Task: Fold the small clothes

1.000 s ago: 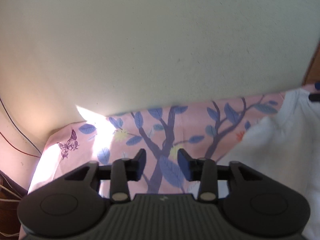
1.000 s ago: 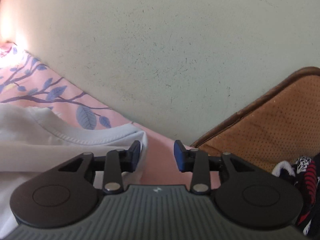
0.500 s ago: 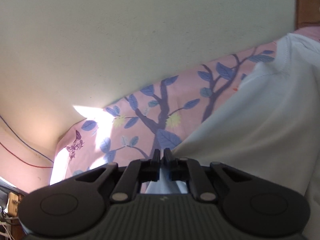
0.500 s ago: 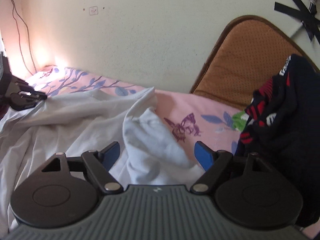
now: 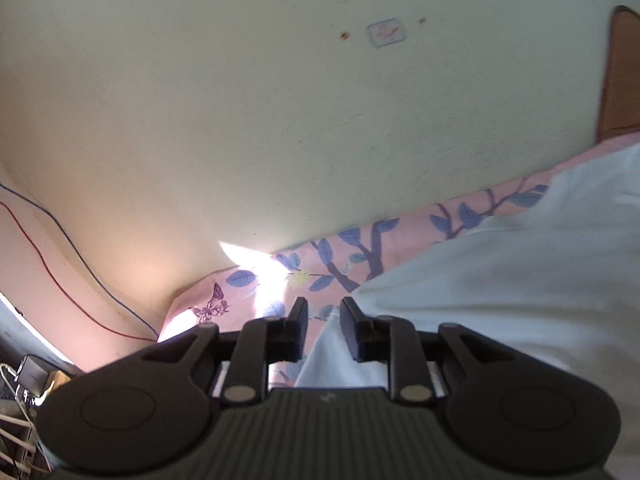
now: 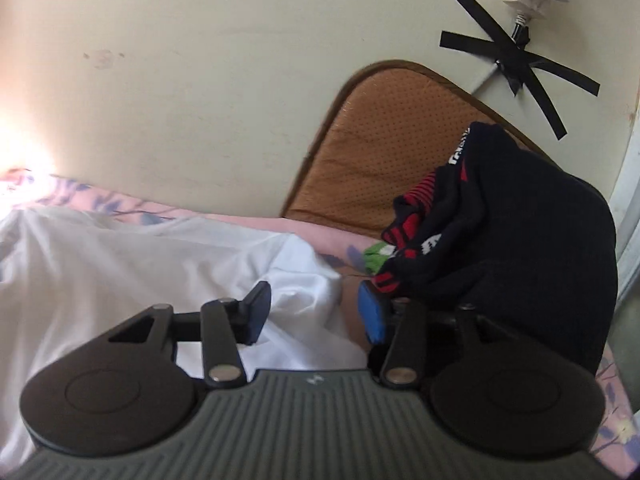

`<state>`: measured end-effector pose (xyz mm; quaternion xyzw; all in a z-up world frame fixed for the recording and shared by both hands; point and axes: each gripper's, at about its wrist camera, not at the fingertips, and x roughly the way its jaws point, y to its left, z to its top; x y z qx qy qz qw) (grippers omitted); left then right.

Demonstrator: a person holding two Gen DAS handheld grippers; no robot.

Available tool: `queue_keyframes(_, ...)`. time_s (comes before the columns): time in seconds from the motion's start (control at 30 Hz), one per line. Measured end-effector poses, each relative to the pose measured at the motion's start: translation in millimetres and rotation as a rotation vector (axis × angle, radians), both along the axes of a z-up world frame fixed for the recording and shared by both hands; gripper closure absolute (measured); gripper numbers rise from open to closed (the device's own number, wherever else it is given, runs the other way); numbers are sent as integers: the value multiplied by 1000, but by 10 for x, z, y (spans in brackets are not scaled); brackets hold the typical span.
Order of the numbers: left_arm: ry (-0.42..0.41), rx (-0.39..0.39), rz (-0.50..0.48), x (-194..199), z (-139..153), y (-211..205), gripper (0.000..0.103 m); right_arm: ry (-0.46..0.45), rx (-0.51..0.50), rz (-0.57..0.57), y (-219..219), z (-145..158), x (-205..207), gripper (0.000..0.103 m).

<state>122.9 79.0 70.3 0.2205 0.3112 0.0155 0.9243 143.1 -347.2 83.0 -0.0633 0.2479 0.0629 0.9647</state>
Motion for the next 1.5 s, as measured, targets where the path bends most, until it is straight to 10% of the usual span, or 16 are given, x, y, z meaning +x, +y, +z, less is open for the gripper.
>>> queue_keyframes(0.23, 62, -124, -313, -1091, -8, -490, 64, 143, 278, 341, 182, -101, -872, 36)
queue_keyframes(0.53, 169, -433, -332, -1835, -264, -157, 58, 305, 304, 430, 642, -425, -1615, 36)
queue_keyframes(0.57, 167, -429, -322, -1905, -294, -97, 58, 323, 317, 431, 645, -453, -1667, 44)
queue_keyframes(0.63, 153, -425, -298, -2011, -311, 14, 58, 378, 329, 482, 661, -504, -1718, 93)
queue_keyframes(0.97, 201, -759, -235, -2189, -37, 620, 17, 311, 365, 959, 2046, -220, -1830, 97)
queue_keyframes(1.27, 265, -723, -130, -2347, -296, 957, 17, 450, 372, 1263, 3280, -586, -1807, 97)
queue_keyframes(1.5, 321, -641, -92, -2318, -629, 831, 25, 480, 510, 1053, 2694, -633, -1574, 63)
